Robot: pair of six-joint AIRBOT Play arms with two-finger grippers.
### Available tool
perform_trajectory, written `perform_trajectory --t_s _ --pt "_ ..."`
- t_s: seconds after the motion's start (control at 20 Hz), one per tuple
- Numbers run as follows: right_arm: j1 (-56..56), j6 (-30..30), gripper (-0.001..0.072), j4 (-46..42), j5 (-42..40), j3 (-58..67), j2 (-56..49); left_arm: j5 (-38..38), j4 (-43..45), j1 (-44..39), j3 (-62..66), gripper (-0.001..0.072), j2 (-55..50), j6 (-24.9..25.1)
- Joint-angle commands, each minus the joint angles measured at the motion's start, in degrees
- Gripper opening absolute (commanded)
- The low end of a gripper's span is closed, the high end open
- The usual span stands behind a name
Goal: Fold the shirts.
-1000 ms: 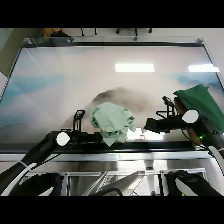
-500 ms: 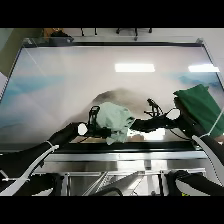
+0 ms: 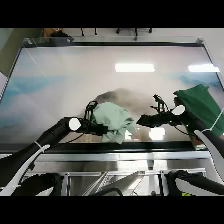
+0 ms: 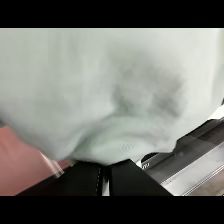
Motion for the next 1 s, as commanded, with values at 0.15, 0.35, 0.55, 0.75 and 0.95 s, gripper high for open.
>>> perform_trajectory --t_s 0.15,0.35,0.55,0.75,0.95 --pt "5.7 -0.4 0.0358 -0.3 -1.2 0.2 -5.6 -2.6 -0.1 4.8 0.1 0.0014 4.2 0.8" --pt "13.0 -7.8 0.0358 10.0 -3.8 0.2 -8.5 -2.7 -0.1 4.8 0.1 0.0014 4.2 1.0" --pt "15.2 -9.3 0.0332 14.4 -8.8 0.2 -9.5 -3.2 -0.1 4.8 0.1 0.0014 4.2 1.0" --pt "15.2 -13.5 0.0018 18.4 -9.2 0.3 -8.9 -4.4 -0.1 4.8 0.1 0.0014 5.0 1.0" --pt "13.6 -13.7 0.0017 17.6 -9.1 0.3 -5.8 -4.9 -0.1 5.5 0.1 0.0014 10.6 1.4"
